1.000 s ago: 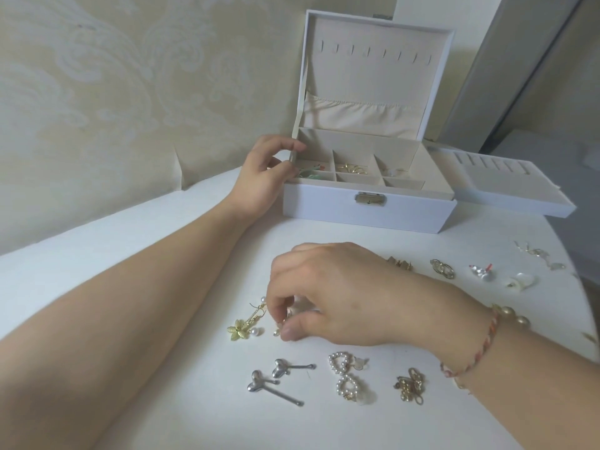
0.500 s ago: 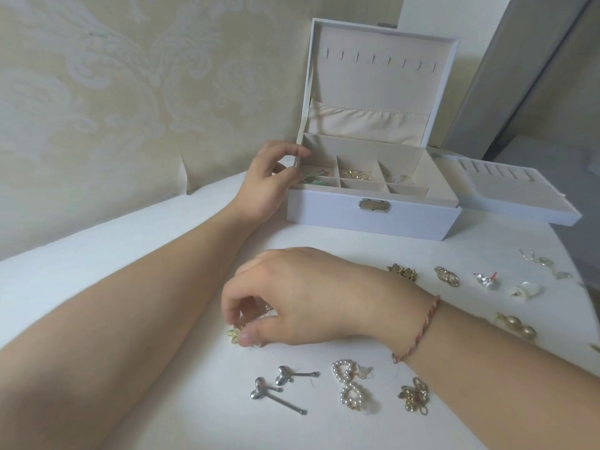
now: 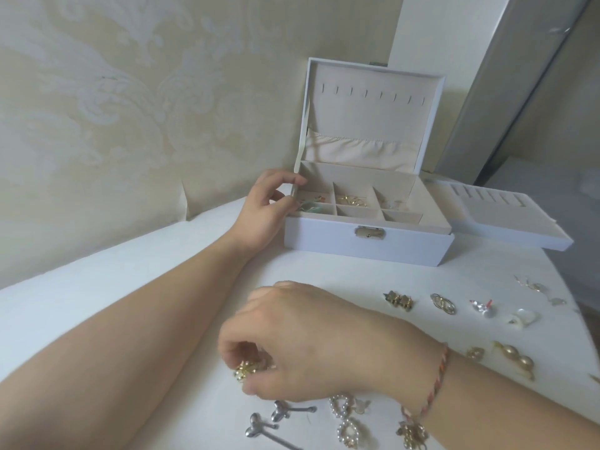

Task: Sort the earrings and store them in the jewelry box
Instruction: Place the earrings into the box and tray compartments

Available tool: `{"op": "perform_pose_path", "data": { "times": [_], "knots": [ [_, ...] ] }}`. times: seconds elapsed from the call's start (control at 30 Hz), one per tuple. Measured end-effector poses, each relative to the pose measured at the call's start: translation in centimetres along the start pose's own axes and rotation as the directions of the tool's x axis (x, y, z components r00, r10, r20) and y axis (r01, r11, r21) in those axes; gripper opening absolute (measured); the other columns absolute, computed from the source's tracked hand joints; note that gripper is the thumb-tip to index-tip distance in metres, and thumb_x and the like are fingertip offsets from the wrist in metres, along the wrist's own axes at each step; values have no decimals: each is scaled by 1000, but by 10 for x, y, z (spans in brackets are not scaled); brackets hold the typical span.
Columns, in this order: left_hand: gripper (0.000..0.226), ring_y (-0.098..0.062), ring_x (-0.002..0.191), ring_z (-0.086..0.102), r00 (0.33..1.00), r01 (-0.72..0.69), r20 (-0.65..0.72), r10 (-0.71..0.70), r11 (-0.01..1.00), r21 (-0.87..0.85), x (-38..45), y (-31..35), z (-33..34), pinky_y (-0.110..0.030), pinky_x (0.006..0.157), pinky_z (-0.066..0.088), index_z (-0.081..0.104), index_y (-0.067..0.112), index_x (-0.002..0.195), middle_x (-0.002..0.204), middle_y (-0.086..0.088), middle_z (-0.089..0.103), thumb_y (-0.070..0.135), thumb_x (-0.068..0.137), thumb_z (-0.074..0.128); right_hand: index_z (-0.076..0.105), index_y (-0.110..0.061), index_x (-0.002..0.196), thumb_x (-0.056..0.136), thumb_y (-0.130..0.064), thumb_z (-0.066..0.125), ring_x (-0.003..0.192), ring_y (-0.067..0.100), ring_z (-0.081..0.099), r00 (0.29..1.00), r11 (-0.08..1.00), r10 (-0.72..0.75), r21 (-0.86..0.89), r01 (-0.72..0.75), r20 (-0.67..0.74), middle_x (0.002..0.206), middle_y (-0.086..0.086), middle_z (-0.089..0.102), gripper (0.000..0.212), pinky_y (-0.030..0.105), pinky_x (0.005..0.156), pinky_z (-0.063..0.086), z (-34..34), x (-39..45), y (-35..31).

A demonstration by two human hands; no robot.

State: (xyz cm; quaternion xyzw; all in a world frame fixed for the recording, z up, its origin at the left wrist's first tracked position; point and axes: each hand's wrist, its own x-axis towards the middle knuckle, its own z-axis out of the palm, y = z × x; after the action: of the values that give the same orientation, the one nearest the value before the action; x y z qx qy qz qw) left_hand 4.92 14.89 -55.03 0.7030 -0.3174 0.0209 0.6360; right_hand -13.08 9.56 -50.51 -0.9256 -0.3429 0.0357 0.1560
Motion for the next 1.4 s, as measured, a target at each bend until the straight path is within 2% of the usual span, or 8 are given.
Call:
{"op": "perform_pose_path", "data": {
  "times": [0.13,0.23,0.33,0.63,0.83,1.03,1.2,1.4],
  "knots": [
    [35,-1,70,53,1000,8,-1,-8,1000,-10,-1,2,-1,-16,76,43,66,30,99,111,11,53,13,72,51,60,-25,84,78,-13,76,80,4,56,991,906,131,406,-115,-12,82,-10,63,21,29,81,48,-29,-24,14],
    [35,-4,70,53,1000,7,-10,-7,1000,-12,-1,3,-1,-16,71,42,66,32,97,109,10,54,16,69,52,63,-14,87,77,0,75,77,11,58,977,751,148,660,-8,-156,82,-1,62,22,37,76,48,-58,-38,35],
    [39,-11,74,55,1000,27,1,-27,999,-25,-1,3,-1,-22,75,45,67,30,100,114,7,54,32,63,55,62,-10,84,74,3,71,68,13,56,915,629,279,775,56,-293,78,3,61,19,25,65,48,-89,-36,66],
    [30,-10,80,54,996,74,-34,-78,992,-105,2,1,-3,-18,78,44,68,24,105,113,5,56,31,80,53,62,-12,83,75,-9,80,43,11,50,626,679,705,572,-460,-335,64,2,60,19,15,40,35,-106,36,183],
    [38,-10,81,55,994,98,-41,-105,986,-131,4,-3,-5,-31,81,44,69,29,105,119,2,57,47,74,54,63,-21,70,68,-13,84,51,8,50,605,724,688,434,-536,-401,65,-5,62,22,19,49,40,-86,72,216],
    [37,-14,84,55,994,97,-42,-103,986,-133,4,-3,-3,-34,82,44,69,28,105,122,3,57,42,74,53,64,-32,77,75,-22,67,85,15,62,712,735,567,-134,-664,-415,87,-12,68,11,25,68,44,-77,75,207],
    [35,-17,83,54,996,83,-35,-88,990,-115,4,0,-3,-28,80,43,67,23,108,120,-3,58,25,76,53,68,-33,80,82,-21,66,89,12,62,704,769,553,-52,-637,-446,74,-18,62,13,27,78,51,-90,68,204],
    [50,-3,95,47,992,-39,123,37,999,17,0,0,-1,-13,82,38,63,32,112,124,5,48,47,64,67,69,-33,76,79,-33,74,77,4,63,673,805,529,55,-590,-517,80,-15,69,6,35,83,54,-129,-6,205]
  ]
}}
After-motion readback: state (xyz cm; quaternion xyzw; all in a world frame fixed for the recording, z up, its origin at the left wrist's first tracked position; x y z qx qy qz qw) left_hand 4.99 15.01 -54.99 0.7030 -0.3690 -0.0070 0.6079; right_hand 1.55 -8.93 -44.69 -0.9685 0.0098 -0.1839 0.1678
